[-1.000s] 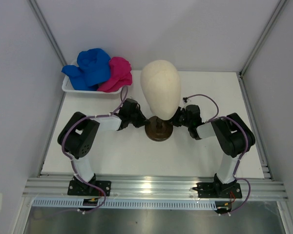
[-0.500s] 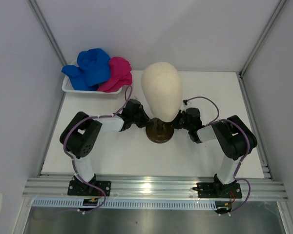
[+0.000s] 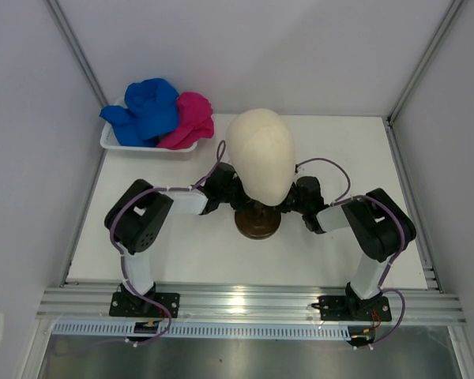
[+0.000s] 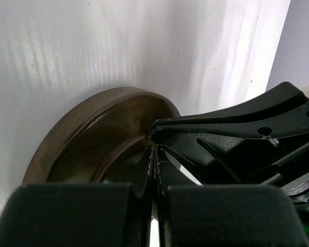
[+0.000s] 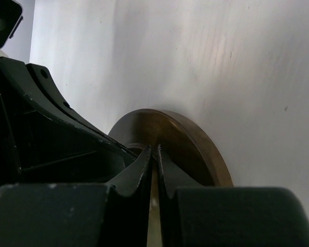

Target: Stack the hats

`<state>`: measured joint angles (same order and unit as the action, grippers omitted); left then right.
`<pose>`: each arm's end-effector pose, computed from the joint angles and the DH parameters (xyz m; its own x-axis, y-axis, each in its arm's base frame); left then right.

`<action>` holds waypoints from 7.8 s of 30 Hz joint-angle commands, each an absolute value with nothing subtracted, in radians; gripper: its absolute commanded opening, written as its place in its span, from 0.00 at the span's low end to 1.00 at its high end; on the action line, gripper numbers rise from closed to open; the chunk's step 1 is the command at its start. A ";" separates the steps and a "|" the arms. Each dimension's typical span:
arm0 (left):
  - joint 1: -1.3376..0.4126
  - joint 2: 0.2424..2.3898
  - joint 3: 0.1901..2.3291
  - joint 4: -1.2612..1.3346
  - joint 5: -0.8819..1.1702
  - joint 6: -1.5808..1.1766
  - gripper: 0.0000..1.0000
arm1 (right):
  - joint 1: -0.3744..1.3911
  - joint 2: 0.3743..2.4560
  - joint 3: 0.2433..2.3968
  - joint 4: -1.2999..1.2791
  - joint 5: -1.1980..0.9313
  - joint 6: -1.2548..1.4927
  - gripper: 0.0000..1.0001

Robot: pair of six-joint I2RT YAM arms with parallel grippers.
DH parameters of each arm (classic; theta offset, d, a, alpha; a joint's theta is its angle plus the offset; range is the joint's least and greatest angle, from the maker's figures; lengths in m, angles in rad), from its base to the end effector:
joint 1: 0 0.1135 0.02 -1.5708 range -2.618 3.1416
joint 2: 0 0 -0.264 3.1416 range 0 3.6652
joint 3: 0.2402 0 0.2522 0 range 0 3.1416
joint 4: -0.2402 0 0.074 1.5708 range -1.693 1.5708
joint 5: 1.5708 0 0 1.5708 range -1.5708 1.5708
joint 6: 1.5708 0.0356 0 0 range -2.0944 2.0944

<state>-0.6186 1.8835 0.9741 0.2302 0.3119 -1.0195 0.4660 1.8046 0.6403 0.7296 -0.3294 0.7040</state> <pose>0.3057 -0.2310 0.1405 -0.9039 -0.3517 -0.2433 -0.0450 0.6439 -0.7638 0.2904 0.1589 0.1237 -0.7316 0.3176 -0.6032 -0.2803 0.6664 0.6909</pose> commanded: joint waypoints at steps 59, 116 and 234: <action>-0.060 1.364 1.353 -0.419 0.126 -0.805 0.99 | 0.064 1.212 1.014 0.100 0.064 0.376 1.00; -0.049 1.895 1.333 0.207 -0.285 -1.367 0.77 | -0.084 1.259 0.962 0.212 0.041 0.368 1.00; -1.051 1.526 1.520 0.994 -0.538 -0.540 0.01 | 0.287 1.278 1.364 0.762 -0.437 1.278 0.92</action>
<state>-1.0431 1.5105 1.4689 0.9249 -0.5838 -0.5480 0.2733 1.2556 1.3193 0.6994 -0.4095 1.2491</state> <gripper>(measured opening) 0.015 0.931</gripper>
